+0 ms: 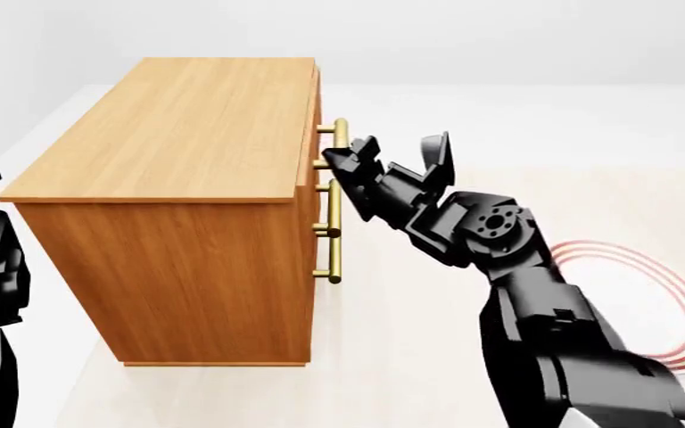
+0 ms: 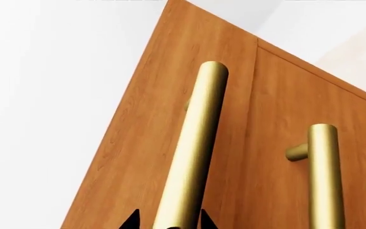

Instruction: Open the top drawer of the cabinet and put the bowl in it.

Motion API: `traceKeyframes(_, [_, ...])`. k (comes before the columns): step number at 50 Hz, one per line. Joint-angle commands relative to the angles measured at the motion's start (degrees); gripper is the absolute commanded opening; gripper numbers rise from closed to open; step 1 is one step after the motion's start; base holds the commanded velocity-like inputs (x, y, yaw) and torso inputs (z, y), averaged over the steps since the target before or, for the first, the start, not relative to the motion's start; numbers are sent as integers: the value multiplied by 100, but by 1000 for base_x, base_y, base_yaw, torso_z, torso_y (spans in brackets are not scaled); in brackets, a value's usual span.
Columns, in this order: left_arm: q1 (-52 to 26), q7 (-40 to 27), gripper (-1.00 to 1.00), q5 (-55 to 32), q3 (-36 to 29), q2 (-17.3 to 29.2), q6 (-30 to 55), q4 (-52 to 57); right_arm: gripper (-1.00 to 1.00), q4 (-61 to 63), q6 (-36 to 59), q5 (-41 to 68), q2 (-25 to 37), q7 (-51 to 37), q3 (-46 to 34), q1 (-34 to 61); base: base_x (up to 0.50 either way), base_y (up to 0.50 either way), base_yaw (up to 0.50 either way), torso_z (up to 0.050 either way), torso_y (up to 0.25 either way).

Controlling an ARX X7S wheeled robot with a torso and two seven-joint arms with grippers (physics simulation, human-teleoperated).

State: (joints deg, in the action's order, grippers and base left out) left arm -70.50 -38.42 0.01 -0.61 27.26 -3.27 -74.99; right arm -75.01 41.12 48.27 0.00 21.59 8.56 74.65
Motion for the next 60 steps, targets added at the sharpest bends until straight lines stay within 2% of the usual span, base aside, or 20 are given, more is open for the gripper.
traceKeyframes(1, [5,-7,100,-3,4,0,-3,0,-100,2,223,-1969,3,276,1847,183,0,0,0,0,0])
traceKeyframes(15, [-1,0,100,-1,10,3,4,0,-100,2,315,-3861,19,709,3648,355,5,0,0,0,0])
traceKeyframes(23, [1,-13,100,1,7,0,-2,0,-100,2,327,-4451,86,847,4304,419,4,0,0,0,0])
traceKeyframes(35, [3,-24,100,0,2,-4,-1,0,-100,2,333,-4718,185,935,4668,413,5,0,0,0,0])
traceKeyframes(60, [8,-29,100,-2,21,-5,-4,0,-100,2,326,-4806,533,974,4862,504,5,0,0,0,0])
